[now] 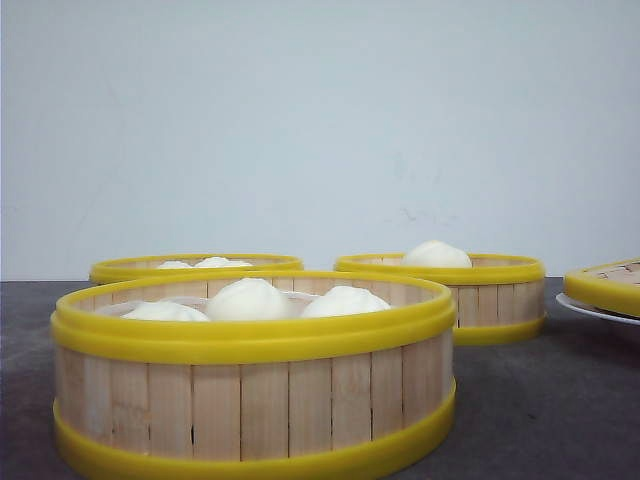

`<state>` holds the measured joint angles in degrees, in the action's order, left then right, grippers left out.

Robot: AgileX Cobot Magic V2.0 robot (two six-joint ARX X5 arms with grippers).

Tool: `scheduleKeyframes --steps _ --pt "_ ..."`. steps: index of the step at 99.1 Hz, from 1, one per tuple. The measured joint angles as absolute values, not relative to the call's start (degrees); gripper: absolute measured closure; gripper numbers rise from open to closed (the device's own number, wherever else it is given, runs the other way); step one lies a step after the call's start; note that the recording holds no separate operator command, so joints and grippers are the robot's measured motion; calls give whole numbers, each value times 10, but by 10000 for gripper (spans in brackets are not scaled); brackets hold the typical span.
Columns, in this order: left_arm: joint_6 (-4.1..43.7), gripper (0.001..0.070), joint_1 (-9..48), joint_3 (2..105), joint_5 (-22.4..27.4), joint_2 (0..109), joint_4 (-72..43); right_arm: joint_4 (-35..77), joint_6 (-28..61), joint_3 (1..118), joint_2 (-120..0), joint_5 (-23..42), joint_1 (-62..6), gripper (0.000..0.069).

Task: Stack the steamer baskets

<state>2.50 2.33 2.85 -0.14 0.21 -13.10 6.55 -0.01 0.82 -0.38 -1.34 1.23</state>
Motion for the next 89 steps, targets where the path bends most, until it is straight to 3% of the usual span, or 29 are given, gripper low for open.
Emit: scheduleKeyframes --steps 15,28,44,58,89 --pt "25 680 23 29 -1 2 -131 65 -10 8 -4 -20 12 674" --pt "35 680 23 29 -1 2 -131 65 -70 8 -4 -37 12 674" --pt "100 680 23 28 -1 2 -130 66 -189 8 -4 -59 12 674" --pt "181 680 23 27 -1 2 -126 63 -231 8 -4 -60 12 674" --pt "259 684 23 31 -1 3 -98 51 -350 11 -4 -60 12 681"
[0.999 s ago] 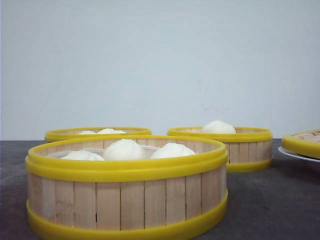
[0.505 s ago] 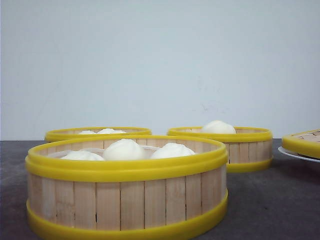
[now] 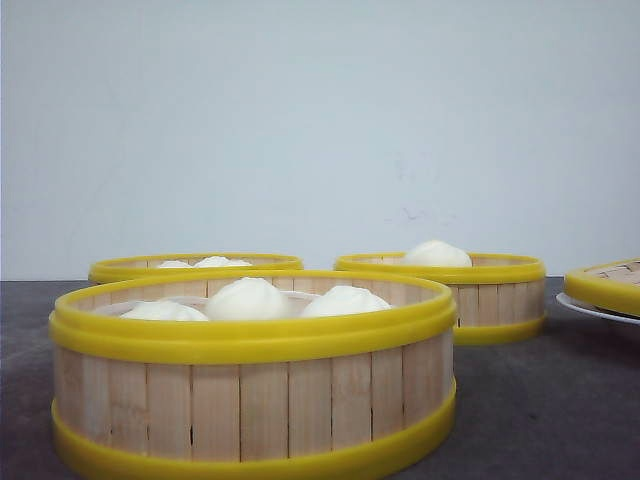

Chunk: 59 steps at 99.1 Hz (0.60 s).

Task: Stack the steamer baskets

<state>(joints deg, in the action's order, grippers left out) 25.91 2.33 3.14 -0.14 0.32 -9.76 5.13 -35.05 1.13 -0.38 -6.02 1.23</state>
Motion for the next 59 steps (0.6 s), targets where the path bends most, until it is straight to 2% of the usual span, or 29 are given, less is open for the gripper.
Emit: scheduleKeyframes --steps 13,29,41,59 --pt "273 684 23 80 -1 21 -93 55 -378 55 -20 -58 12 682" --pt "277 684 23 168 -1 86 -88 86 -368 179 -101 -32 12 682" --pt "260 684 23 253 3 166 -98 138 -305 298 -197 -31 12 682" --pt "200 681 23 375 27 281 -150 241 -175 460 -323 -30 12 682"
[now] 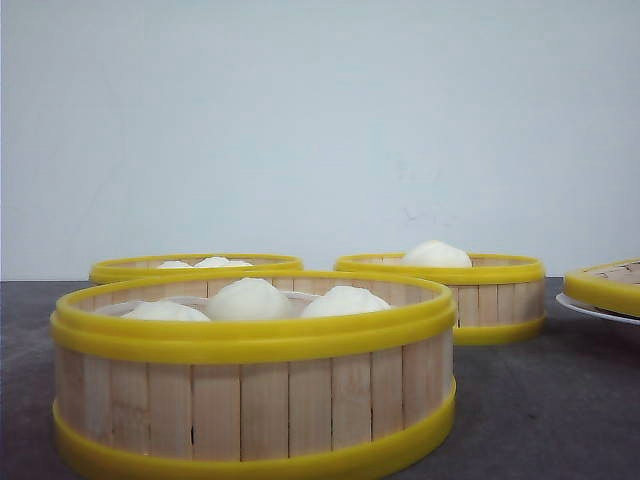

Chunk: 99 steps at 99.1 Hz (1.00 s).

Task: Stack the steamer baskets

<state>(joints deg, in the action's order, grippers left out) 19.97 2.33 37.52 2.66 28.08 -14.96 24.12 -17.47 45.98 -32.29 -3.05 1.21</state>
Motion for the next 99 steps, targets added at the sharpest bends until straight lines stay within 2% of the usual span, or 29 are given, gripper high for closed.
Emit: scheduleKeyframes --steps 5,9,14,21,26,32,55,80,99 --pt "185 657 23 395 28 308 -164 260 -150 481 -347 -30 10 675" --pt "175 609 23 407 28 328 -172 266 -137 489 -360 -30 6 642" --pt "163 522 23 415 29 352 -173 268 -126 491 -373 -30 -1 561" --pt "149 424 27 421 29 385 -174 273 -118 491 -386 -30 -10 404" --pt "143 397 33 424 33 407 -176 273 -117 491 -390 -30 -16 323" --pt "140 379 41 431 38 435 -178 271 -113 491 -392 -30 -21 278" --pt "117 366 72 512 43 595 -179 251 -109 492 -409 -31 -32 249" --pt "105 366 77 676 41 824 -278 241 -108 492 -415 -31 -37 249" --pt "100 366 77 778 16 959 -338 239 -107 492 -416 -31 -37 249"
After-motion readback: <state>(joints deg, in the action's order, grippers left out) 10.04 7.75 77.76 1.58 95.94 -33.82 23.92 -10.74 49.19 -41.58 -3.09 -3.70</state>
